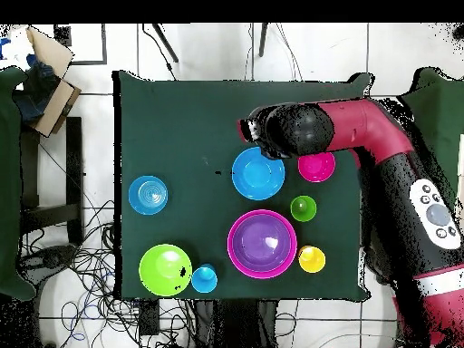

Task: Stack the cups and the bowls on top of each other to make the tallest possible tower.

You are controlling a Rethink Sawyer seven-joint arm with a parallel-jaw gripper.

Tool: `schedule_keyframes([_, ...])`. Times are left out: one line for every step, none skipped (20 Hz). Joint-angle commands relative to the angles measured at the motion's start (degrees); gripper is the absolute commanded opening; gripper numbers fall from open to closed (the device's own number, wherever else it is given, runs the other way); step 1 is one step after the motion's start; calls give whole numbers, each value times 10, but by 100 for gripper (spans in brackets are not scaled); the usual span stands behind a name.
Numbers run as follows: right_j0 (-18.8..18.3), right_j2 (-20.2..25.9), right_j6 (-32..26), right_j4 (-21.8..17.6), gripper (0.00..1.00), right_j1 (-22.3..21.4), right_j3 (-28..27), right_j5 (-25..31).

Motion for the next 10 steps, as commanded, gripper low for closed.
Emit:
schedule_keyframes([24, -33, -108, -74, 100, -1, 58, -46])
schedule_keyframes([24, -34, -105, -75, 100, -2, 60, -47])
schedule_keyframes([25, -34, -101, -77, 100, -3, 61, -49])
schedule_keyframes([27, -35, -96, -79, 100, -4, 63, -51])
schedule_keyframes([28, -36, -92, -80, 100, -4, 65, -53])
schedule_keyframes([29, -37, -88, -82, 100, -4, 68, -55])
schedule_keyframes([29, -38, -84, -83, 100, -4, 72, -57])
schedule_keyframes([29, -38, -80, -84, 100, -5, 77, -60])
schedule_keyframes([29, -39, -76, -84, 100, -7, 83, -63])
schedule_keyframes([29, -40, -71, -85, 100, -9, 89, -66])
